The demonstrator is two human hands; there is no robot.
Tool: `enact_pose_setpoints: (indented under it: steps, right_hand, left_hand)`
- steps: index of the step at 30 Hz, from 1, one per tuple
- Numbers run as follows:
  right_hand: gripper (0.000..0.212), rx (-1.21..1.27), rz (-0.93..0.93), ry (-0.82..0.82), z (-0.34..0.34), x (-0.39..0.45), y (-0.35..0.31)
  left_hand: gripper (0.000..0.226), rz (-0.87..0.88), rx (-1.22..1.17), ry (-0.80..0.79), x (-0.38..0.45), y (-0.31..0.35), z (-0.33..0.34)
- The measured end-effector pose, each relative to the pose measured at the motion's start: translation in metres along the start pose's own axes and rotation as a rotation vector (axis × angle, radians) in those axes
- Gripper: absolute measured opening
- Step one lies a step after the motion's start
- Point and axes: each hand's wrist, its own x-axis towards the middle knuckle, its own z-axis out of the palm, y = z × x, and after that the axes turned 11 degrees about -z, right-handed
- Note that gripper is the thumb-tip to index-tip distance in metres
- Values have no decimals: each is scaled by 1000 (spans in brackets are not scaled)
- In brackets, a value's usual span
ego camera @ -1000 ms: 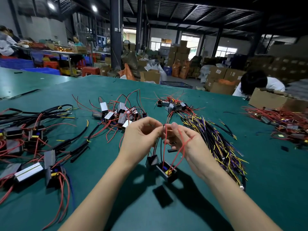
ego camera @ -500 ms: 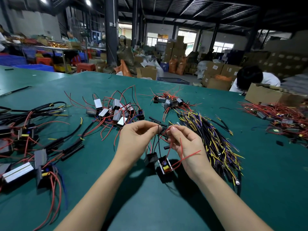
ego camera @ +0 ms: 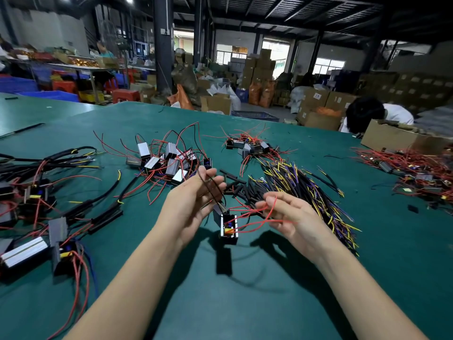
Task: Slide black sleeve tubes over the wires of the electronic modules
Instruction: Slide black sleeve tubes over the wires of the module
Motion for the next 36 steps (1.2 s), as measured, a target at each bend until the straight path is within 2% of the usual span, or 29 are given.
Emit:
enact_pose_setpoints:
  steps: [3, 6, 8, 12, 16, 22, 27, 31, 36]
  right_hand:
    - [17, -128, 54, -168, -10, -3, -6]
    - [9, -399, -9, -261, -11, -6, -11]
    - [10, -505, -112, -238, -6, -6, -14]
    - [13, -447, -369, -14, 9, -5, -29]
    - [13, -567, -404, -57, 26, -5, -38]
    - [9, -447, -385, -115, 38, -6, -30]
    - [9, -265, -354, -34, 34, -5, -25]
    - [2, -197, -341, -22, 30, -3, -22]
    - [25, -142, -206, 17, 23, 2, -12]
  left_hand:
    - [28, 19, 168, 9, -3, -3, 1]
    - [20, 84, 349, -17, -7, -7, 4]
    - [14, 126, 423, -27, -9, -8, 7]
    - [6, 286, 520, 30, -11, -10, 12]
    - [13, 398, 570, -7, -14, -10, 16]
    - [12, 371, 640, -89, -16, -15, 18]
    - [17, 305, 655, -216, -19, -14, 17]
    - [12, 321, 627, -178, -16, -17, 19]
    - [7, 263, 604, -152, -12, -17, 14]
